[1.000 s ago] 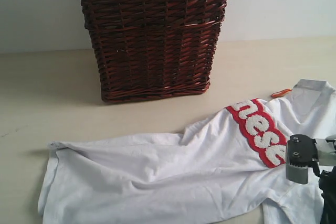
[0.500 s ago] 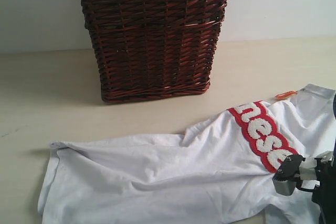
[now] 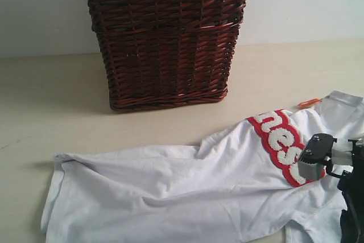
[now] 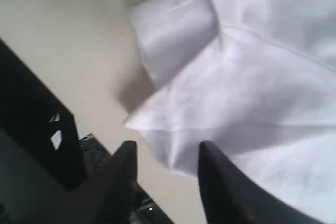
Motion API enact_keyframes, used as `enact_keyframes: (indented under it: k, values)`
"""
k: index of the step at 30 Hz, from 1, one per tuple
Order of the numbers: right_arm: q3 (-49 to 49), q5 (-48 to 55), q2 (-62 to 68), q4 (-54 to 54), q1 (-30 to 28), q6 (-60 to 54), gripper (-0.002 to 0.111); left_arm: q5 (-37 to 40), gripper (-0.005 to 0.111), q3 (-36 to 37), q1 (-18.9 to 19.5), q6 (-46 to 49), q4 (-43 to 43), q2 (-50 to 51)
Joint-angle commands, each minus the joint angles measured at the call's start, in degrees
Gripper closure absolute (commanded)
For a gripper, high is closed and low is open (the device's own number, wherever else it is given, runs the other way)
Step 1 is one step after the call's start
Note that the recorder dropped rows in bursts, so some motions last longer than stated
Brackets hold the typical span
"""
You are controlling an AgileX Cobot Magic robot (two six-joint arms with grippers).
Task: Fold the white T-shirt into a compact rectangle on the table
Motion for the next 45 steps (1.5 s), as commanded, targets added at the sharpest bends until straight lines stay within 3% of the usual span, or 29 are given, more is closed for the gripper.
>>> enact_keyframes:
  k: [1, 13, 22, 29, 32, 35, 45]
  values:
    - [0.99, 2.24, 0.5, 8.64, 0.21, -2.09, 0.054, -0.47, 0.106, -0.04, -0.37, -0.17, -0.28, -0.34]
    - [2.68, -8.6, 11.75, 2.91, 0.21, 1.19, 0.058, -0.47, 0.106, -0.04, -0.37, -0.17, -0.28, -0.34]
    - [2.68, -8.81, 15.26, 0.99, 0.21, 1.19, 0.108, -0.47, 0.106, -0.04, -0.37, -0.17, -0.28, -0.34]
    - [-0.16, -1.7, 9.5, 3.5, 0.21, 1.83, 0.108, -0.47, 0.106, -0.04, -0.37, -0.17, -0.28, -0.34]
    - [-0.57, 6.76, 8.84, 5.52, 0.21, -0.82, 0.088, -0.47, 0.106, -0.04, -0.37, -0.17, -0.28, -0.34]
    - [-0.57, 5.35, 8.84, 6.05, 0.21, -0.28, 0.063, -0.47, 0.106, -0.04, -0.37, -0.17, -0.28, -0.34]
    - [-0.57, -2.36, 16.36, 6.22, 0.21, 2.93, 0.063, -0.47, 0.106, -0.04, -0.37, -0.17, -0.28, -0.34]
